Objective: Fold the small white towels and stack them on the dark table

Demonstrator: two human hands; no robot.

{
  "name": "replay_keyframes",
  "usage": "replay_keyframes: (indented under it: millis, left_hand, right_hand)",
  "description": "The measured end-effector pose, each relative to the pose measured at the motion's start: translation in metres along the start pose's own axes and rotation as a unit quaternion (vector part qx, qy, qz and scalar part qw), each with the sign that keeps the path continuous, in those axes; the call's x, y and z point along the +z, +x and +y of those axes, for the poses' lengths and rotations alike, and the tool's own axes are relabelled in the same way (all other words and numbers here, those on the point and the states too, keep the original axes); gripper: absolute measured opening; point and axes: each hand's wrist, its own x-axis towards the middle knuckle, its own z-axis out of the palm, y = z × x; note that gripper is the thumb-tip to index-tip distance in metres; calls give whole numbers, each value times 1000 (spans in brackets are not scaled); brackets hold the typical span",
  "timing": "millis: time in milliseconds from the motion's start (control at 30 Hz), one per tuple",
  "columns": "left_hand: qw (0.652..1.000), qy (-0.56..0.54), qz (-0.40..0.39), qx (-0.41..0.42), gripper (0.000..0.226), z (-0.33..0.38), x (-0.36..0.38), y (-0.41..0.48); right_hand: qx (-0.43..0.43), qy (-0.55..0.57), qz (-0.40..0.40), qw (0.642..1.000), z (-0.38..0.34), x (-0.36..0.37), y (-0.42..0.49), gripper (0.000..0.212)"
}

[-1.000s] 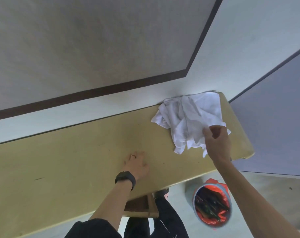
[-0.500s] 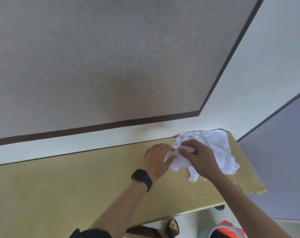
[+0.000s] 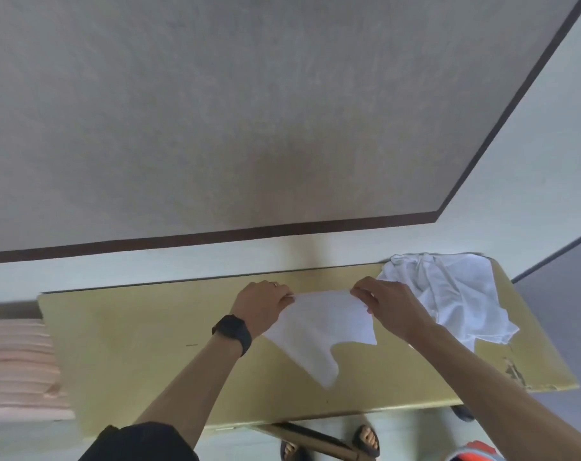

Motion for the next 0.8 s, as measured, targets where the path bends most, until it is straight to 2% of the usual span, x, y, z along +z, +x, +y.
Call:
replay_keyframes:
  millis: [67, 200, 433, 567, 667, 800]
  left_hand:
    - [1000, 12, 0, -13, 38, -15, 1, -9]
    - [999, 45, 20, -17, 36, -43, 5, -17]
    - [988, 39, 145, -21, 26, -77, -13, 4]
    - [982, 69, 171, -33, 16, -78, -25, 11]
    - [973, 103, 204, -21, 33, -82, -24, 10]
    - [974, 115, 196, -3, 37, -86, 9, -7]
  right_hand:
    - [-21, -20, 2, 1000, -1, 8, 2, 28]
    - [-38, -38, 7, 999, -5, 16, 10, 15]
    - [-1, -33, 77, 996, -9, 10, 63, 20]
    - [28, -5, 128, 991, -10, 10, 84, 16]
    - [-1, -1, 189, 982, -12, 10, 83, 12]
    - [-15, -29, 159, 987, -7, 32, 54, 13]
